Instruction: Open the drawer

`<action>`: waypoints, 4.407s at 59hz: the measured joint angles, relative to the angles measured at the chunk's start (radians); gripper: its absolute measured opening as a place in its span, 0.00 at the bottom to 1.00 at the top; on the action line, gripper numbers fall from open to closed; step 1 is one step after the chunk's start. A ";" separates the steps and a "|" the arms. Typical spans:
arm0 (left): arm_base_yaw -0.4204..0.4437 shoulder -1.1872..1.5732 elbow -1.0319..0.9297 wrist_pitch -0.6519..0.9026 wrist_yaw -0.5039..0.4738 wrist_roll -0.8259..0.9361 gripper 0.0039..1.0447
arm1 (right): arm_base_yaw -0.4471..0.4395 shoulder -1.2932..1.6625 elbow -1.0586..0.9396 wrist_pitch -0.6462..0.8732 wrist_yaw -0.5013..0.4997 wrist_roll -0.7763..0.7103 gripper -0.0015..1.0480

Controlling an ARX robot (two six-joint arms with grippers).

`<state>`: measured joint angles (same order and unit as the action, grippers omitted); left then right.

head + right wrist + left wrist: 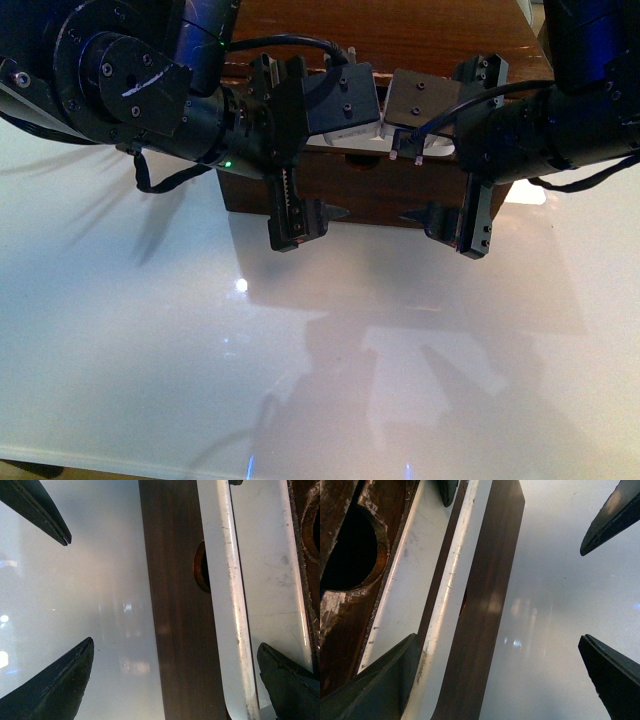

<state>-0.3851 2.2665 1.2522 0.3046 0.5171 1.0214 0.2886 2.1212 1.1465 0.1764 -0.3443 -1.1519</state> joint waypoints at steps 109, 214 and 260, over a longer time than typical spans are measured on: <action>-0.008 -0.068 -0.166 0.088 0.027 0.080 0.92 | 0.075 -0.021 -0.143 0.072 -0.035 -0.029 0.91; -0.053 -0.284 -0.528 0.225 0.006 0.013 0.92 | 0.240 -0.138 -0.388 0.217 0.015 0.068 0.92; -0.095 -0.579 -0.581 0.212 0.161 -0.253 0.92 | 0.274 -0.380 -0.482 0.292 0.059 0.137 0.92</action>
<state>-0.4797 1.6871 0.6716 0.5167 0.6777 0.7681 0.5629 1.7409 0.6647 0.4683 -0.2852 -1.0149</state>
